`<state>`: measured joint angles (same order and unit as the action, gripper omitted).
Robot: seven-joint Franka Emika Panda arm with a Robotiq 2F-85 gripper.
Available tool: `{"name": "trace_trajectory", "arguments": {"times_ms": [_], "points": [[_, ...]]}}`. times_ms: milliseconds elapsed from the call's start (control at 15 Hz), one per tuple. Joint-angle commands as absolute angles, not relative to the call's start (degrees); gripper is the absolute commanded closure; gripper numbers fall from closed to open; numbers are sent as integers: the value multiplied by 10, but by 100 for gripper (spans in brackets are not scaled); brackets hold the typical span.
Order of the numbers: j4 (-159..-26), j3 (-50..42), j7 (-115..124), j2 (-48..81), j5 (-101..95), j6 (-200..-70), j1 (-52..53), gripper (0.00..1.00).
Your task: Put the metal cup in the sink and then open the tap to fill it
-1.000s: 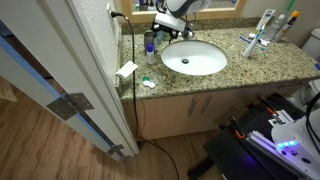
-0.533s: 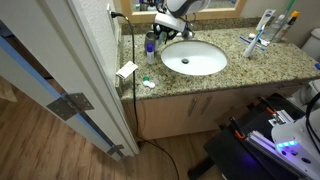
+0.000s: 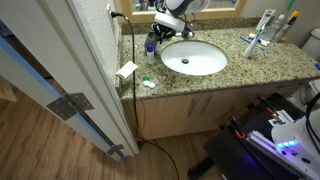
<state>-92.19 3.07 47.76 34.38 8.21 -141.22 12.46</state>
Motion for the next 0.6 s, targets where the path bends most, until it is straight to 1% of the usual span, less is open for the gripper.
{"name": "trace_trajectory", "arguments": {"times_ms": [0, 200, 533], "points": [[-941, 24, 479, 301, 95, -1399, 123, 98], [-976, 13, 464, 223, 79, -1318, 113, 98], [-1032, -10, 464, 95, 34, -1085, 86, 98]]}}
